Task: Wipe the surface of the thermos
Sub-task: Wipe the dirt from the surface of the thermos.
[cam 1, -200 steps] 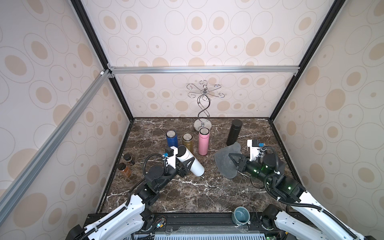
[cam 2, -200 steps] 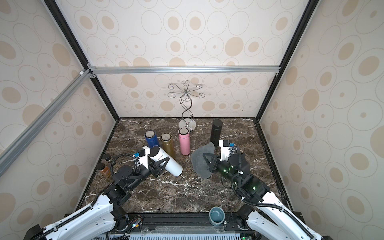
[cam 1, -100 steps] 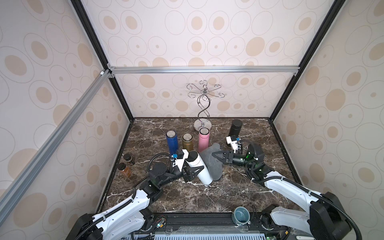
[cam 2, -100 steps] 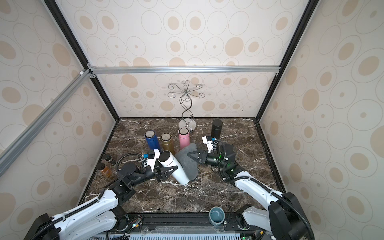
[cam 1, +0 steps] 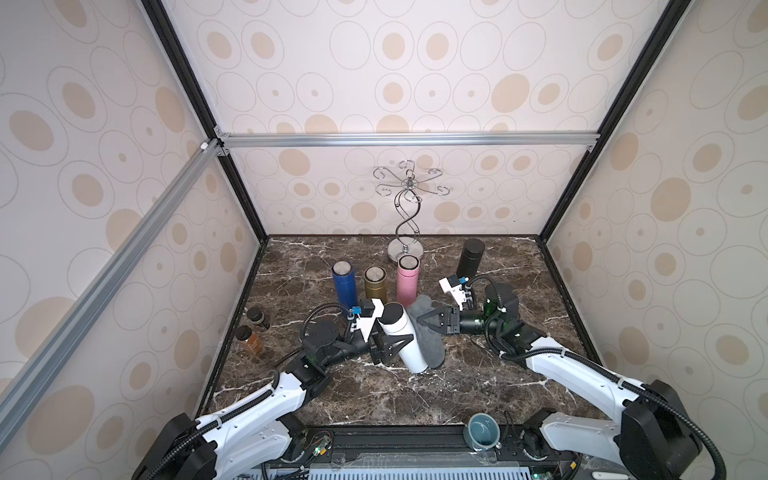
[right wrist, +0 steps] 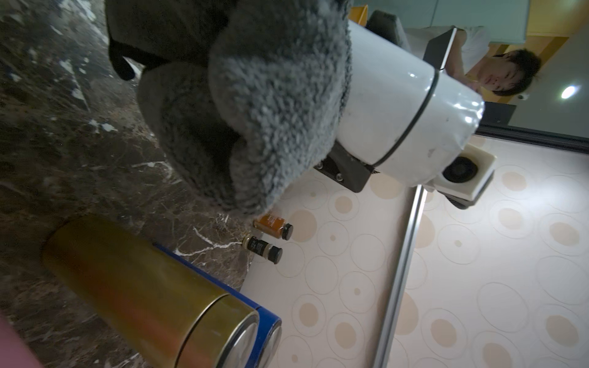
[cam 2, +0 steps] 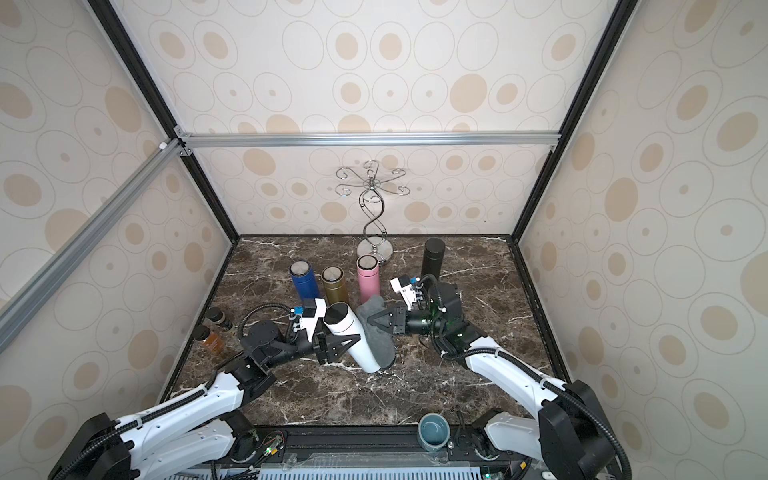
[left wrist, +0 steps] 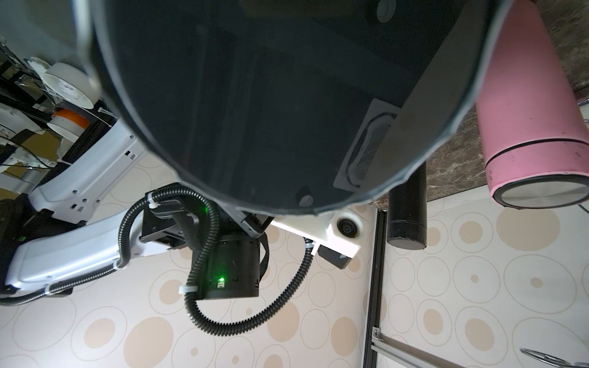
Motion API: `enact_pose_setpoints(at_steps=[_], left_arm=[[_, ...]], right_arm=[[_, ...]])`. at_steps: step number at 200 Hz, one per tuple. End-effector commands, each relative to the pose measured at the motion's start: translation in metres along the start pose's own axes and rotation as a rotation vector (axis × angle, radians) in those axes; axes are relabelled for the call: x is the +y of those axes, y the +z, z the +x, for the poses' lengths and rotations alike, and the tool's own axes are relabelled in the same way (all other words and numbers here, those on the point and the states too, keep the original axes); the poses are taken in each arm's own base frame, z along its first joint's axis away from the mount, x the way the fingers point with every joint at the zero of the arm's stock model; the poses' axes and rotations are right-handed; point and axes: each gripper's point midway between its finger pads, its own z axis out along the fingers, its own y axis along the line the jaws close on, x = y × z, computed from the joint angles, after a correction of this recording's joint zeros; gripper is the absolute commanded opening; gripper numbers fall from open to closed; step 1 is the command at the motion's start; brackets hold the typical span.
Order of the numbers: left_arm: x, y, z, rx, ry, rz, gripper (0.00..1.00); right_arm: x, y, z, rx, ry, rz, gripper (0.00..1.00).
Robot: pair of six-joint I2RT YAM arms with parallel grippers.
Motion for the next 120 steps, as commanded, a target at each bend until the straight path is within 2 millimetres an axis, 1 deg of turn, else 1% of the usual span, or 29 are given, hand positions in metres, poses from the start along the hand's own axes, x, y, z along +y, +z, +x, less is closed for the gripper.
enact_pose_setpoints(at_steps=[1,18,43,56,62,76,97,120], left_arm=[[-0.016,0.002,-0.062,-0.163,0.127,0.046,0.0],[-0.016,0.002,-0.063,-0.162,0.132,0.043,0.0],[-0.016,0.003,-0.063,-0.157,0.135,0.044,0.0],[-0.016,0.004,-0.062,-0.154,0.135,0.047,0.0],[-0.016,0.004,-0.062,-0.151,0.136,0.05,0.0],[-0.018,0.005,-0.061,-0.146,0.135,0.061,0.0],[-0.02,0.006,-0.058,-0.14,0.133,0.081,0.0],[-0.021,0.007,-0.056,-0.14,0.127,0.091,0.0]], right_arm=[[-0.029,-0.004,0.026,0.07,0.009,0.135,0.0],[-0.041,-0.008,0.031,0.072,0.004,0.2,0.0],[-0.057,-0.014,0.033,0.067,-0.016,0.291,0.0],[-0.056,-0.016,0.031,0.067,-0.031,0.31,0.0],[-0.054,-0.015,0.03,0.067,-0.037,0.304,0.0],[-0.04,-0.015,0.022,0.053,-0.055,0.263,0.0],[-0.01,-0.015,0.005,0.002,-0.085,0.14,0.0],[0.015,-0.014,-0.014,-0.035,-0.09,0.016,0.0]])
